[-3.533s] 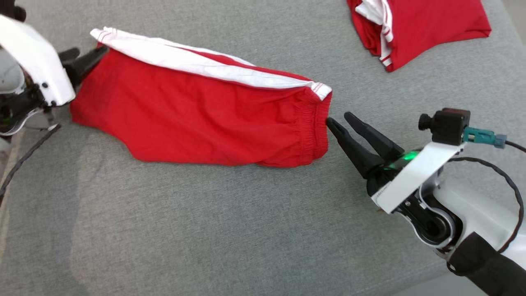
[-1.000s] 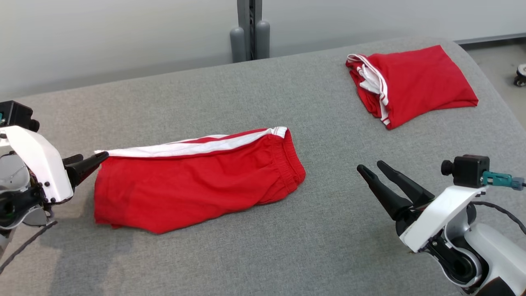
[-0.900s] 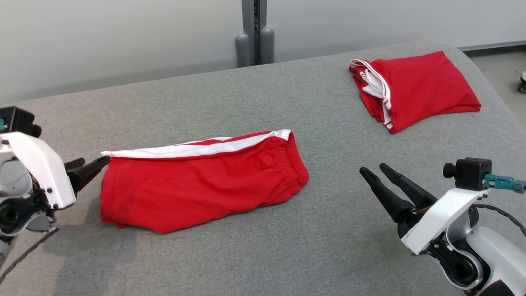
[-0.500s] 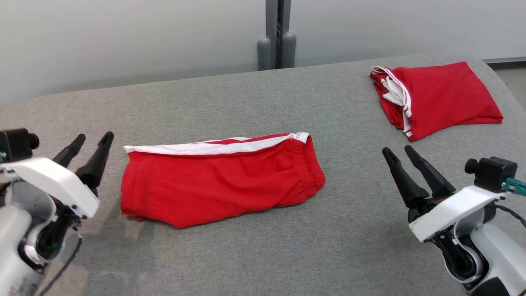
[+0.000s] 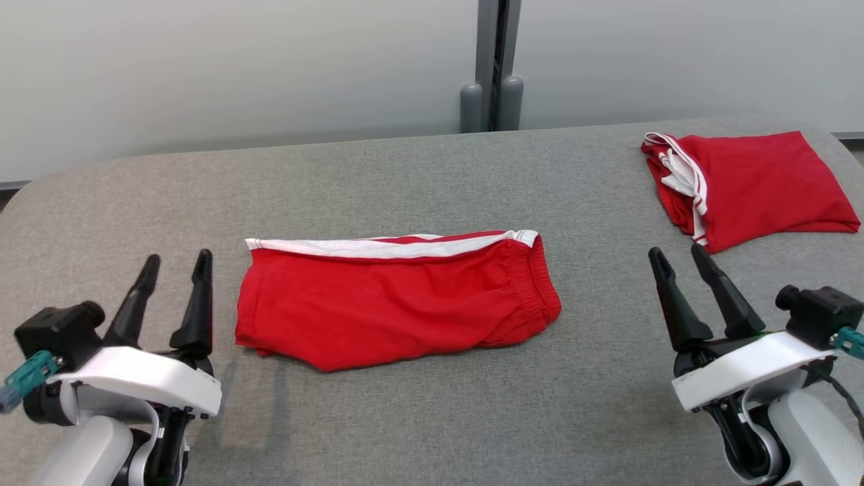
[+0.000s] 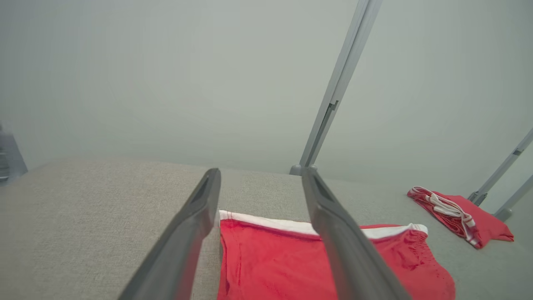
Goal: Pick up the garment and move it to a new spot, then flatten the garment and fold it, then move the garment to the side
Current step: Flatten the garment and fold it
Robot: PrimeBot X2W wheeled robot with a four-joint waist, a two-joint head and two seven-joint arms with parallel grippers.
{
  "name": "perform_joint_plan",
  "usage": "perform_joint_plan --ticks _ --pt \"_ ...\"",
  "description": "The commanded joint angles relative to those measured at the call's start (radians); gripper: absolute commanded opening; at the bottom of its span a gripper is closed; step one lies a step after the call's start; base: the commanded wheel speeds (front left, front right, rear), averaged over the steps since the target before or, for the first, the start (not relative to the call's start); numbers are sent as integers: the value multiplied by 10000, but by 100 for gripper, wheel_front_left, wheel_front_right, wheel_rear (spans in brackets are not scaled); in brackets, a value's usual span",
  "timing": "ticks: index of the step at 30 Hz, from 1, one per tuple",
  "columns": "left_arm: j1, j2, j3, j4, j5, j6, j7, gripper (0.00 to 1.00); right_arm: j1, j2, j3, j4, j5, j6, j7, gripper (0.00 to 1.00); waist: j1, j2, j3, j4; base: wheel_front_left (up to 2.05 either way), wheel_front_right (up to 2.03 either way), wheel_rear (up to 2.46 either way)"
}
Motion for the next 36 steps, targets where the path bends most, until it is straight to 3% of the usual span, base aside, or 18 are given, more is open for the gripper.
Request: perform_joint_plan --ticks 1,8,18,36 --pt "351 -228 624 -321 592 165 -67 100 120 72 -83 47 -301 3 -61 100 0 0 13 102 0 0 0" --pt "1666 -1649 2297 -996 2493 -271 -49 100 -219 380 -12 638 -891 3 99 100 0 0 109 502 0 0 0" --pt "2207 -2827 2694 -592 4185 -1036 -51 100 -1079 728 65 2472 -1329 3 636 100 0 0 -32 1177 0 0 0" --pt "1847 -3856 3083 118 5119 -1935 -51 100 -2961 868 961 6076 -343 3 1715 100 0 0 460 2351 0 0 0"
